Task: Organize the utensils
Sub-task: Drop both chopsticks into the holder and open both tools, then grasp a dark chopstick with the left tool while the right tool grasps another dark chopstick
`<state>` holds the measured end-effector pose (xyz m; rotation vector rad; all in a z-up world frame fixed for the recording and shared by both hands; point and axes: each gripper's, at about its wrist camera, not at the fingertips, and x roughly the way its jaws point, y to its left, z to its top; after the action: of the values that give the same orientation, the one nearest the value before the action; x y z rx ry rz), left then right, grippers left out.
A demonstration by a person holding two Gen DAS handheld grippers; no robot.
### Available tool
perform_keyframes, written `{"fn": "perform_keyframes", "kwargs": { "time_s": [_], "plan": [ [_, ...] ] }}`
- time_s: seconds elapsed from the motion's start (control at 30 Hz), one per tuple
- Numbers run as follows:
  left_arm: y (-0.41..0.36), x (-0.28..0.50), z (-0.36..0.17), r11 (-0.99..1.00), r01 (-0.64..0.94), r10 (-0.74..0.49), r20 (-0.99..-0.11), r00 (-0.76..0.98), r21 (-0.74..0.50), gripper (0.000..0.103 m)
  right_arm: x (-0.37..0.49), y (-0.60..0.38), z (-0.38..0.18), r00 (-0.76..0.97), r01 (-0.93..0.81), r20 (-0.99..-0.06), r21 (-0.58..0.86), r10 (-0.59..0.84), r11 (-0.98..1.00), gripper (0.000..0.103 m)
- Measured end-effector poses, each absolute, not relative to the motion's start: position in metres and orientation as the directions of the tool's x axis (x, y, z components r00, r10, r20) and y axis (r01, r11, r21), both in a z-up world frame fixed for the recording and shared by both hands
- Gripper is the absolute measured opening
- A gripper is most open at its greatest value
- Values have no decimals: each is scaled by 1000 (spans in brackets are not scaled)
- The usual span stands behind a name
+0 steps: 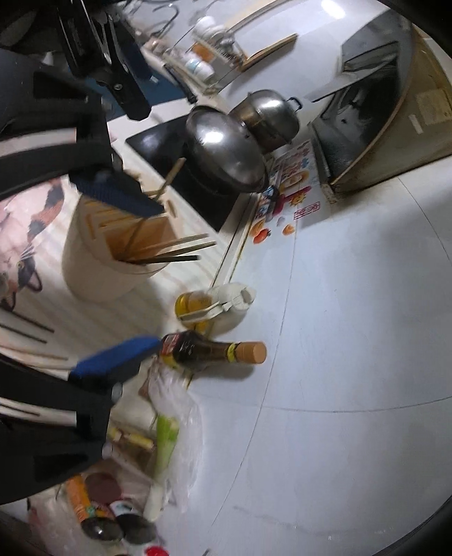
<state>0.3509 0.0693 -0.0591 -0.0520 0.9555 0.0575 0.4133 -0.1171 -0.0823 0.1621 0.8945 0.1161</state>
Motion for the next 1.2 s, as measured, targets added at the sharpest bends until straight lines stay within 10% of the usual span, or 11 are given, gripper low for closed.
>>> {"fn": "perform_keyframes", "kwargs": {
  "time_s": [0.23, 0.83, 1.13, 1.2],
  "plan": [
    [82, 314, -48, 995, -100, 79, -785, 614, 22, 103, 374, -107, -73, 650, 4, -755, 115, 85, 993, 103],
    [67, 212, -23, 997, -16, 64, -742, 668, 71, 103, 237, -123, -33, 753, 107, -655, 210, 59, 972, 103],
    [8, 197, -82, 989, 55, 75, -794, 603, 135, 103, 206, -190, -86, 636, 253, -771, 171, -31, 952, 102],
    [-9, 202, -107, 986, 75, 80, -818, 569, 149, 103, 208, -209, -109, 591, 280, -806, 174, -27, 944, 87]
  ]
}}
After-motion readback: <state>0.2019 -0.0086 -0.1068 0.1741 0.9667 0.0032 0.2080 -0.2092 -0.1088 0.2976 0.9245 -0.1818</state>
